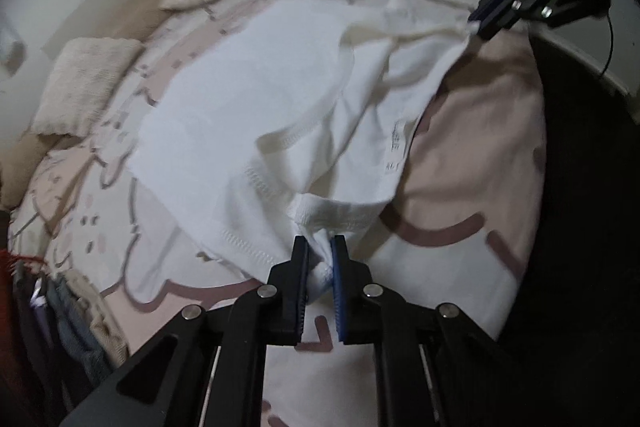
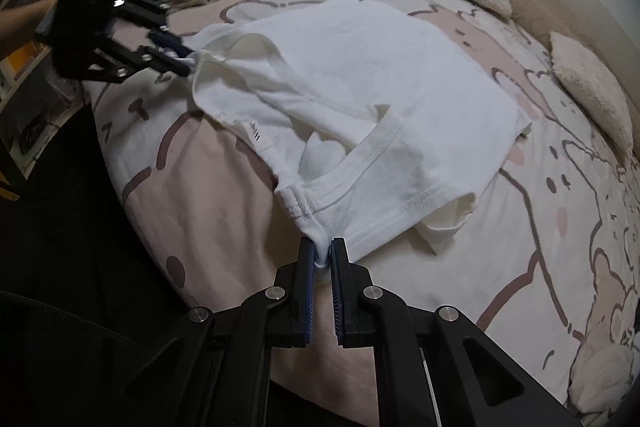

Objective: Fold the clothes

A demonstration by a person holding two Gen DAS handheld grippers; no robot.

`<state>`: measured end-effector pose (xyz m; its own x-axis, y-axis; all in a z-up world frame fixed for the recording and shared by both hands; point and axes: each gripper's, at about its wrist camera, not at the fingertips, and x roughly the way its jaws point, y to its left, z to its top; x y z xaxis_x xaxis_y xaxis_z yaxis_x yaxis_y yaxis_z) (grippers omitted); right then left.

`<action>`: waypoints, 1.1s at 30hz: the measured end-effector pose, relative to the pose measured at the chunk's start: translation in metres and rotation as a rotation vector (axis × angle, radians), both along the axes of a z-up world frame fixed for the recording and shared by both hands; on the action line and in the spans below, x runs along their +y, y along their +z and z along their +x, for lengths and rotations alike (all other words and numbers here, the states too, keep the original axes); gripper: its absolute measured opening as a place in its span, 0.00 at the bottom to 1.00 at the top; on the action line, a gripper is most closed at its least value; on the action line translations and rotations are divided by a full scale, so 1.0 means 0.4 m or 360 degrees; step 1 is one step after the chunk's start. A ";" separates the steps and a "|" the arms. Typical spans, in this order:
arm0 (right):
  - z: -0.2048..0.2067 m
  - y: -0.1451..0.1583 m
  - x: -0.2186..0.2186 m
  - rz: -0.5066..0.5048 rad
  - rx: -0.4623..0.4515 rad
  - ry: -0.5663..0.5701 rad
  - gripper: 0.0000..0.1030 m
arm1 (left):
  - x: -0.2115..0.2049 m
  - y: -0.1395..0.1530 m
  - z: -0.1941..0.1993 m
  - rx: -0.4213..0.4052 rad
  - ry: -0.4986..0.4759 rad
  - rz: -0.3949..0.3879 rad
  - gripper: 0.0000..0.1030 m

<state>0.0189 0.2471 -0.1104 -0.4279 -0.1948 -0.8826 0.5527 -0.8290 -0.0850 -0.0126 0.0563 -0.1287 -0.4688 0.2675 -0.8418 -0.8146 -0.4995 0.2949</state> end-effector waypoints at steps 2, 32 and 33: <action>0.006 0.029 0.008 -0.0016 0.0099 -0.0031 0.08 | -0.004 0.047 0.014 0.0064 0.0039 0.0064 0.10; 0.060 0.019 -0.086 0.0273 0.0456 -0.0031 0.99 | -0.044 0.050 0.063 0.0091 0.0212 0.0238 0.07; 0.062 0.021 -0.092 0.0294 0.0489 -0.0022 0.99 | -0.046 0.047 0.061 0.0088 0.0213 0.0240 0.07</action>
